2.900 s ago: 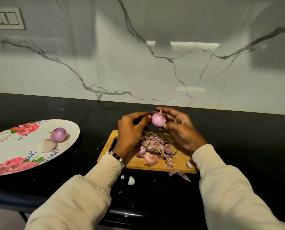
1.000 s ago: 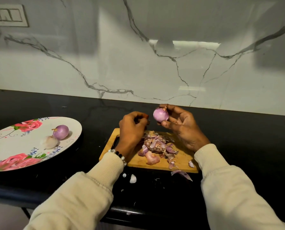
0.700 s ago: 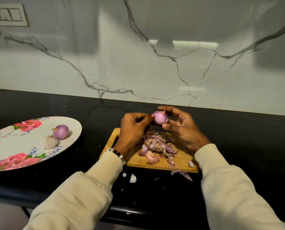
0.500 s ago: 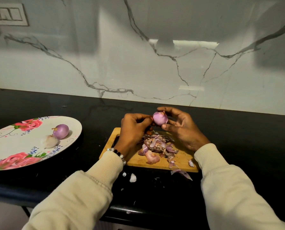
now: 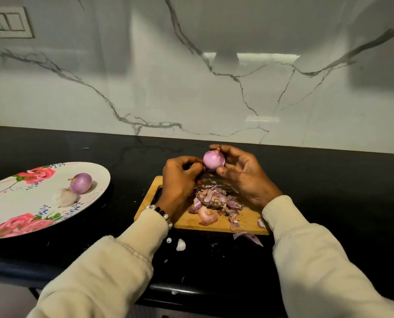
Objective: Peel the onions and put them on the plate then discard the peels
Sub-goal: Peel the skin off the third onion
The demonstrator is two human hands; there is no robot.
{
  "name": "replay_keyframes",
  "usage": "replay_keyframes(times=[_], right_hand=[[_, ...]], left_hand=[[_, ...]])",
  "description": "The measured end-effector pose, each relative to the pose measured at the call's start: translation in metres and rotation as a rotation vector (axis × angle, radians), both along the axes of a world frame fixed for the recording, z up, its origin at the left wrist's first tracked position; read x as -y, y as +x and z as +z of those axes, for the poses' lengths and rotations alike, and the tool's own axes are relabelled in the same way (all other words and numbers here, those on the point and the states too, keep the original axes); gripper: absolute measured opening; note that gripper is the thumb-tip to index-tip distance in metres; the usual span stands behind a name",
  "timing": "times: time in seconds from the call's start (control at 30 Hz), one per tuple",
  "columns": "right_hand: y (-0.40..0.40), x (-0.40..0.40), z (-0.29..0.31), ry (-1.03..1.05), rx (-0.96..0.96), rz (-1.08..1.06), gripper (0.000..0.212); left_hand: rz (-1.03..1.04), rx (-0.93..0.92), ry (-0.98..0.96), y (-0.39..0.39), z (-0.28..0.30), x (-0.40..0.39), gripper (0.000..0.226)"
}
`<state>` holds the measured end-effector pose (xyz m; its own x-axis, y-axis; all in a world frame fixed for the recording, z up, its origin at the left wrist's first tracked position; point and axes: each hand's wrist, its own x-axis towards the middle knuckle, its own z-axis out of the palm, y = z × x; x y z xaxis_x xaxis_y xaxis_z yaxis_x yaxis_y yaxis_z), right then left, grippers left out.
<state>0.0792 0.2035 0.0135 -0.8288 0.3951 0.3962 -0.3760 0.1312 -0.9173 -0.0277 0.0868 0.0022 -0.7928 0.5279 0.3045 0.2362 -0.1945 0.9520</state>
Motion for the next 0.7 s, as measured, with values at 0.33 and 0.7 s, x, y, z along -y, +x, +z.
replay_keyframes(times=[0.33, 0.7], right_hand=[[0.004, -0.008, 0.008, -0.126, -0.086, -0.068, 0.051], [0.003, -0.011, 0.001, 0.149, 0.034, -0.104, 0.055]], left_hand=[[0.107, -0.210, -0.123, -0.007, -0.002, -0.002, 0.016], [-0.008, -0.106, 0.032, 0.001, 0.010, 0.007, 0.011]])
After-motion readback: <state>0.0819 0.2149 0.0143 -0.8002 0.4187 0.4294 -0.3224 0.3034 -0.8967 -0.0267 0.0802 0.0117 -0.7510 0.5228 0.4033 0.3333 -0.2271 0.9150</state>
